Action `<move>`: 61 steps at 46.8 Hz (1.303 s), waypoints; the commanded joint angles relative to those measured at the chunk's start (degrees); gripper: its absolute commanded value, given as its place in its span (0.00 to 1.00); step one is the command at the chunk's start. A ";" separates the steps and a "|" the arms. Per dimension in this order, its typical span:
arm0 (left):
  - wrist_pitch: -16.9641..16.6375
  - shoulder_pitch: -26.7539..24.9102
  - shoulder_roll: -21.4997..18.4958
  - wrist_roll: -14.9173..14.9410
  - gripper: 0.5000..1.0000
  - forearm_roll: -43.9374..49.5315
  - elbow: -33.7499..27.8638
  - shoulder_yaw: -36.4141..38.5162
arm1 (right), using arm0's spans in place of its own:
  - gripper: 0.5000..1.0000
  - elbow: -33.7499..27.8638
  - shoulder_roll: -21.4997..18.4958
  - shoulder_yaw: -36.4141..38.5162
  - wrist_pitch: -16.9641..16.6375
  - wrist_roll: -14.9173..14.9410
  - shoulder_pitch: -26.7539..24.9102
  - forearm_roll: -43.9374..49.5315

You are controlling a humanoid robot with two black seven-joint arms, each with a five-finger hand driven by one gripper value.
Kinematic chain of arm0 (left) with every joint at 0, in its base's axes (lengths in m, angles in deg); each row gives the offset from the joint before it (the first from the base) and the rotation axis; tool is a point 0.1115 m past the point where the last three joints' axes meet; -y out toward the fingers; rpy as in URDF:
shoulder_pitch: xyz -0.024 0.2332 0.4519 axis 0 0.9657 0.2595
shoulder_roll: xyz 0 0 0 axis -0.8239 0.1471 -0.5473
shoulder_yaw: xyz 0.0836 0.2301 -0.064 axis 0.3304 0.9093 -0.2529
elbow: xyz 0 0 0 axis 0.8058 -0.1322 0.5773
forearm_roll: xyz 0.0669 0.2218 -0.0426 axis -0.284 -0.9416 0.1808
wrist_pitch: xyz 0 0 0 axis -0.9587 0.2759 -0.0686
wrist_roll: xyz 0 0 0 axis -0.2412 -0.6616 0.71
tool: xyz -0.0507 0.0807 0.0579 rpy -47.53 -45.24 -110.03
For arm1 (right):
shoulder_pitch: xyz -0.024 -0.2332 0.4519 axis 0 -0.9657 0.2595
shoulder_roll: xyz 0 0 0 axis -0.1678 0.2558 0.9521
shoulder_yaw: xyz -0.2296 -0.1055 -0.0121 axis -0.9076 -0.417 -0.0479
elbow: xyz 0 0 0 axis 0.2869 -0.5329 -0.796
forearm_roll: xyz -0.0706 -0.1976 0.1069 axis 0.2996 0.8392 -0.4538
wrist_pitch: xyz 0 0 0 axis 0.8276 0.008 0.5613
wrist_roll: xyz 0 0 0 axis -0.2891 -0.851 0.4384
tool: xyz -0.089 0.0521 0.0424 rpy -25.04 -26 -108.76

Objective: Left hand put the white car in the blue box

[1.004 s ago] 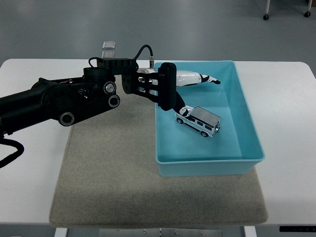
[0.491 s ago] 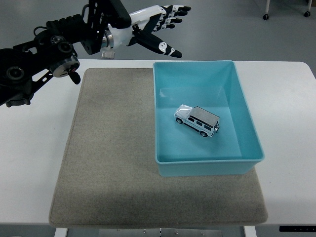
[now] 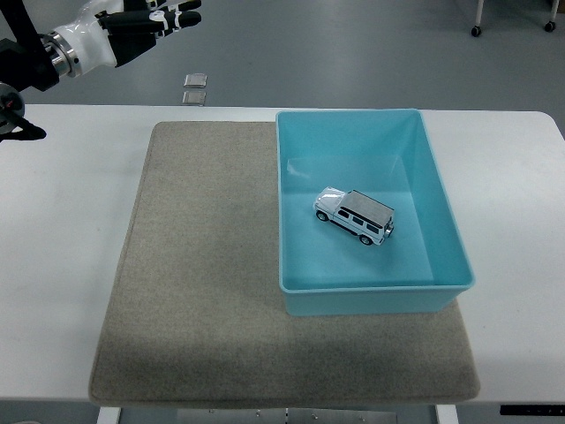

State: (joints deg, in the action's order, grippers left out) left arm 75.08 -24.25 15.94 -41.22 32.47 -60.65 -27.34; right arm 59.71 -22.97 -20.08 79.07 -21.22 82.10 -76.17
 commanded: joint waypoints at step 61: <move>13.82 11.57 4.13 5.57 1.00 25.32 11.18 -2.82 | 0.87 0.35 0.00 0.00 -0.62 -0.09 -0.70 -0.09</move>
State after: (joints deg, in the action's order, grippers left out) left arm 88.90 -12.72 20.07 -35.65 57.96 -49.52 -30.17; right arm 59.96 -22.98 -20.12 78.67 -21.23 81.48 -76.33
